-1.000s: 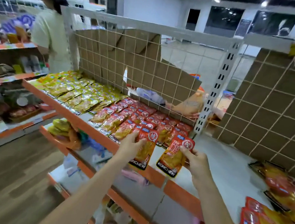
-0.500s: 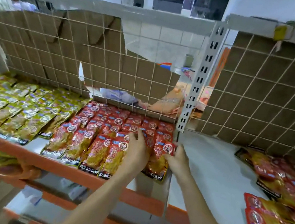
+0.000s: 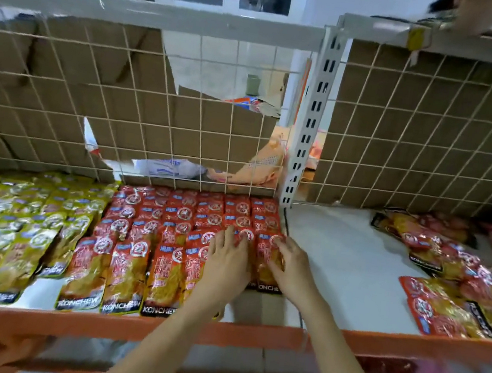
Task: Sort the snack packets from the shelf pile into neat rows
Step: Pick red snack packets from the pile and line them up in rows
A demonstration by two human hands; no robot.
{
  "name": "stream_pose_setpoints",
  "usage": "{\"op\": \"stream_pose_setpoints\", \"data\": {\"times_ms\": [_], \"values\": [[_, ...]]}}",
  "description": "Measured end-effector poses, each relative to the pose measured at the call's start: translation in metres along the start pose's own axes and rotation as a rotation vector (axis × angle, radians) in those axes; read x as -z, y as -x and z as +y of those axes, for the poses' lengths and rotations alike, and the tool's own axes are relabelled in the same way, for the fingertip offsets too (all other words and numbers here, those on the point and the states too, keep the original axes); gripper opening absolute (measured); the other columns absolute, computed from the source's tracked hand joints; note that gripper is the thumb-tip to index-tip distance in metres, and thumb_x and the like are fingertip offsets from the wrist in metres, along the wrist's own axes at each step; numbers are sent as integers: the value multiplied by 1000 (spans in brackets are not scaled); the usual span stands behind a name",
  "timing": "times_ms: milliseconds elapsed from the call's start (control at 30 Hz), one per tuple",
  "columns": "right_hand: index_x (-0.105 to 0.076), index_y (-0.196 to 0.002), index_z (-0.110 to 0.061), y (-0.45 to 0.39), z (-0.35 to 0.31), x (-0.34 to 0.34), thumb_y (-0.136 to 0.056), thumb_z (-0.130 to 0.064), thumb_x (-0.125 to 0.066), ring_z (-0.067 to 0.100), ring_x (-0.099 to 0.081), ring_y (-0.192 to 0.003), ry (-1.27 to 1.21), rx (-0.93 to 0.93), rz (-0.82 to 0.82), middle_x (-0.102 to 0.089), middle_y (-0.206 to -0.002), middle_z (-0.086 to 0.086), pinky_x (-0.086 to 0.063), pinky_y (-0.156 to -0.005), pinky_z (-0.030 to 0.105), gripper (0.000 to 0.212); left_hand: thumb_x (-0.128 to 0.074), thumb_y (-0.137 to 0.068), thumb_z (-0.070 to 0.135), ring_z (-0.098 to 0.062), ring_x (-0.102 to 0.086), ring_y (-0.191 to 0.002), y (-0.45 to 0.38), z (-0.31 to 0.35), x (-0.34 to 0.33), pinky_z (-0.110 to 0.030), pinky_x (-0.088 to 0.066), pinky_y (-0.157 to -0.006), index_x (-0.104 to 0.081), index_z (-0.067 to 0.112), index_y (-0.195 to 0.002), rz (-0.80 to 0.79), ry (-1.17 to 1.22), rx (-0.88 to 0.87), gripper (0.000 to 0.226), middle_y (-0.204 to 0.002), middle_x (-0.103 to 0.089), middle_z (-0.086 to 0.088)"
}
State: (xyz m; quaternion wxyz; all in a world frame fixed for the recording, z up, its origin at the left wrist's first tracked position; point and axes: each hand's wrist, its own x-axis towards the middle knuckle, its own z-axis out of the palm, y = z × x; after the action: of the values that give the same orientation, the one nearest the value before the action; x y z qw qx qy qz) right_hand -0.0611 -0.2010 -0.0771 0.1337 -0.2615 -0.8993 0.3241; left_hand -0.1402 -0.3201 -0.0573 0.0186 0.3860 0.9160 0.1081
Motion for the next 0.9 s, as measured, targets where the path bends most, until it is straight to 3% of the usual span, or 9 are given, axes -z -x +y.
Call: {"op": "stream_pose_setpoints", "data": {"times_ms": [133, 267, 700, 900], "values": [[-30, -148, -20, 16, -3, -8, -95, -25, -53, 25, -18, -142, 186, 4, -69, -16, -157, 1, -22, -117, 37, 57, -33, -99, 41, -28, -9, -145, 6, -22, -3, -40, 0, -117, -17, 20, -149, -49, -50, -155, 57, -157, -12, -10], [-17, -151, -28, 21, -3, -16, -100, -32, -42, 22, -8, -145, 265, -14, -83, -3, -160, -3, -13, -117, 35, 57, -33, -99, 45, -26, -7, -145, 5, -31, -8, -39, -6, -117, -16, 21, -150, -83, -14, -235, 59, -158, -12, -5], [-10, -152, -27, 27, -3, -19, -102, -33, -34, 18, 1, -146, 313, -19, -88, 3, -160, -3, -9, -118, 34, 55, -36, -99, 41, -27, -7, -145, 12, -31, -12, -39, -6, -117, -18, 18, -149, -33, 51, -231, 59, -157, -14, -7], [-17, -151, -21, 32, -9, -16, -102, -29, -33, 20, -6, -145, 359, 19, -50, -8, -159, 0, -14, -117, 33, 52, -35, -99, 42, -26, -10, -144, 14, -25, -12, -35, -5, -117, -20, 17, -149, 7, 30, -196, 58, -156, -17, -6]]}}
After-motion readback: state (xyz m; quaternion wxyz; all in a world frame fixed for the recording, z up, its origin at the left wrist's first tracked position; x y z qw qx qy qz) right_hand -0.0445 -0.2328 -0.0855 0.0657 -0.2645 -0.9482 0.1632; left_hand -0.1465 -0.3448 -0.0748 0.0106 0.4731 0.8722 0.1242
